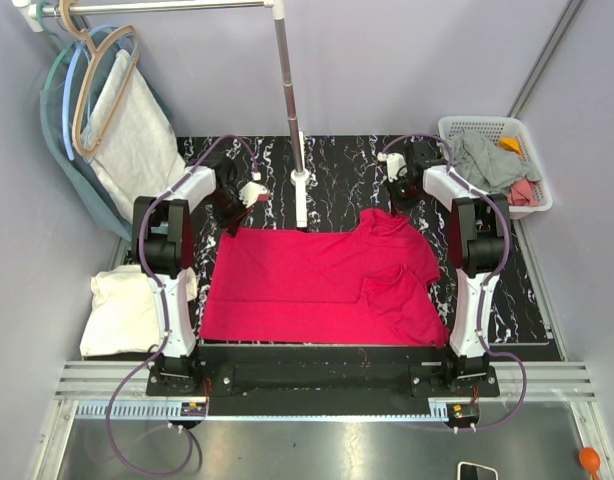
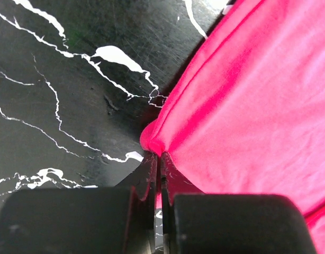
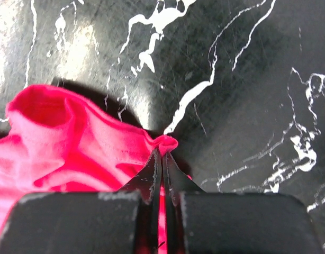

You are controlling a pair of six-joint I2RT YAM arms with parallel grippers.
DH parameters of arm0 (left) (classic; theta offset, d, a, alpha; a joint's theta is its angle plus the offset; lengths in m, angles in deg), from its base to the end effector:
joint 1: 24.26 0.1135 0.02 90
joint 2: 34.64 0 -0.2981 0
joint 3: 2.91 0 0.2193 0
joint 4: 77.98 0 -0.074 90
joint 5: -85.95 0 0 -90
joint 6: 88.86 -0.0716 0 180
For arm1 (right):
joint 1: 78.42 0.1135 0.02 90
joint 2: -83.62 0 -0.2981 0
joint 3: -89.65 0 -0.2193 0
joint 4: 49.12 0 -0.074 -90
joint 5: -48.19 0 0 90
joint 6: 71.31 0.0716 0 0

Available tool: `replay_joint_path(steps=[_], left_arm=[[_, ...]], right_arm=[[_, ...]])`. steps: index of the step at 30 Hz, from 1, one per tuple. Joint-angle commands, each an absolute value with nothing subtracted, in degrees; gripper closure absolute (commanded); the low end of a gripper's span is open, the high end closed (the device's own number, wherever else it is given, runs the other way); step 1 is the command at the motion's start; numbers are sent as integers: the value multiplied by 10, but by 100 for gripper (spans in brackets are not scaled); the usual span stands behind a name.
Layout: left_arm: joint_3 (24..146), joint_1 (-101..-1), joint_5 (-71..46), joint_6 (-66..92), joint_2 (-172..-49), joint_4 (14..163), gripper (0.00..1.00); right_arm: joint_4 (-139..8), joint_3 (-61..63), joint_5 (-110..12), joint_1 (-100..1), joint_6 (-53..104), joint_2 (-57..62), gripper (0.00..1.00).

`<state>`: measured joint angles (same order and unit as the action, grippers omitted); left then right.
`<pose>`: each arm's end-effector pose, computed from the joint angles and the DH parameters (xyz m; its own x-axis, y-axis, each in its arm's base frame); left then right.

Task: Fold and stack the t-shirts
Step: Fold the tshirt

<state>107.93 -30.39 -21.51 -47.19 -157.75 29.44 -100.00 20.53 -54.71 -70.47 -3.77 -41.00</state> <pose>0.4053 -0.0651 0.1749 -0.5623 0.7771 -0.2829 0.8252 0.5492 -0.1316 0.4573 0.0800 0.1768 -0.7392 -0.4792 -0.4732 -0.5540 0.8322 0.0227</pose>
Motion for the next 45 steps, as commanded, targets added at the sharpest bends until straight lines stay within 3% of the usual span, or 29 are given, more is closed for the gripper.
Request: replay_joint_path(steps=[1,10,20,45], left_arm=[[1103,-320,-181,-432,-1551,297,100],[1072,-355,-129,-395,-1492,311,100],[1010,-364,-76,-374,-1407,321,100],[813,-416,-22,-342,-1239,345,100]], right_arm=[[-1007,205,-528,-700,-49,-339,100],[-1032,181,-542,-697,-50,-260,100],[-1050,72,-557,-690,-49,-149,100],[-1175,-96,-614,-666,-41,101,100]])
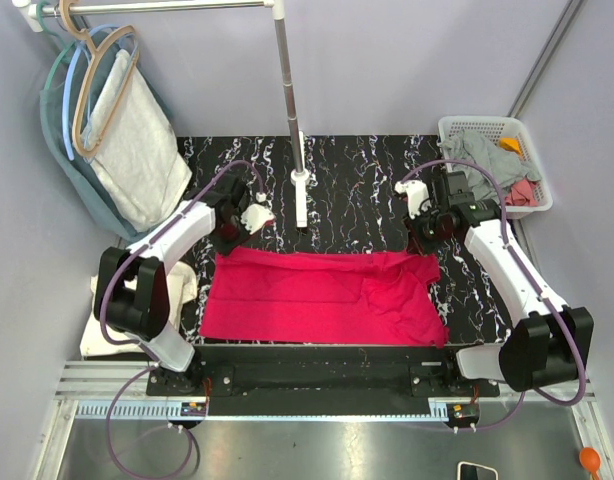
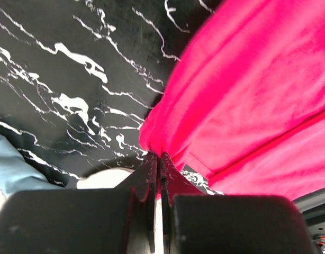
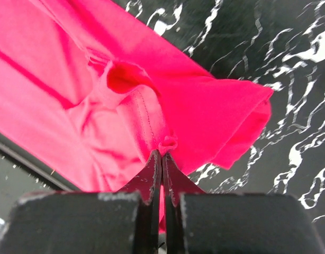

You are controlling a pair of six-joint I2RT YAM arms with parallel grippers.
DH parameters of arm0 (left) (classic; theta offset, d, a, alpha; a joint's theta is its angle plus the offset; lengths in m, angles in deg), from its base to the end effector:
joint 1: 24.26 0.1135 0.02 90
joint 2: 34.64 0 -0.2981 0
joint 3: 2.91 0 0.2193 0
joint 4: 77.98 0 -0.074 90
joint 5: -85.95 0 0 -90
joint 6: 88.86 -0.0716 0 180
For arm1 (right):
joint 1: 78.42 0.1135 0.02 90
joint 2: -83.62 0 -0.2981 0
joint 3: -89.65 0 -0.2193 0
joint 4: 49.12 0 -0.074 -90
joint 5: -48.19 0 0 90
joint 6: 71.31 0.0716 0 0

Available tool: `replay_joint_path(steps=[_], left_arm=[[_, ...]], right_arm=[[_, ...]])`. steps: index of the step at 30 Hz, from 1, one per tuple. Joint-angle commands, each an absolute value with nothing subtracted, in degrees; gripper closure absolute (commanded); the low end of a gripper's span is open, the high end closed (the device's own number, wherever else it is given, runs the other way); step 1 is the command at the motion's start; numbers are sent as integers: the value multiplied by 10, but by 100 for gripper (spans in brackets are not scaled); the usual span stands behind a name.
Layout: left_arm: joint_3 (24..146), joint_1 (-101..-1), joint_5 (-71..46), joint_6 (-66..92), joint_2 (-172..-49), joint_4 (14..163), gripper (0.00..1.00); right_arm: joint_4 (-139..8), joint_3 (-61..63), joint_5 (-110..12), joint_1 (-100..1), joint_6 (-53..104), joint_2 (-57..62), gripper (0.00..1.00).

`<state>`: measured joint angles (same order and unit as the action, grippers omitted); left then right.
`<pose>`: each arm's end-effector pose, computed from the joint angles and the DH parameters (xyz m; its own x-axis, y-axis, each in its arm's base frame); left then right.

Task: Fold and stack the t-shirts
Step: Fold the tshirt

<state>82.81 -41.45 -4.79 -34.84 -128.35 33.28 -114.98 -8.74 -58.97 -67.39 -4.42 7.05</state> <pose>0.2767 -0.0866 0.2388 -0.5772 0.7935 -0.1931 0.7877 0.6033 0.1247 0.2302 0.0664 0.2984 -0.6610 -0.5109 -0.5495 -0.6344 0.7717 0.0456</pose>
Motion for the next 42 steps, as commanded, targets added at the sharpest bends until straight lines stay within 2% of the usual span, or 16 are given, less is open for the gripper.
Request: replay_joint_path(steps=[1,26,29,31,40,42], left_arm=[[808,-416,-19,-342,-1236,346,100],[734,-449,32,-340,-1215,349,100],[726,-452,38,-340,-1220,348,94],[716,-456,40,-340,-1219,348,96],[700,-470,45,-335,-1224,349,95],[698,-476,44,-335,-1224,348,89]], right_arm=[[-1180,-100,-617,-663,-41,105,100],[-1257,-91,-641,-632,-48,148,100],[-1259,-91,-642,-630,-52,140,100],[-1261,-91,-643,-631,-54,137,100],[-1273,-85,-647,-627,-59,134,100],[-1277,-84,-649,-626,-62,134,100]])
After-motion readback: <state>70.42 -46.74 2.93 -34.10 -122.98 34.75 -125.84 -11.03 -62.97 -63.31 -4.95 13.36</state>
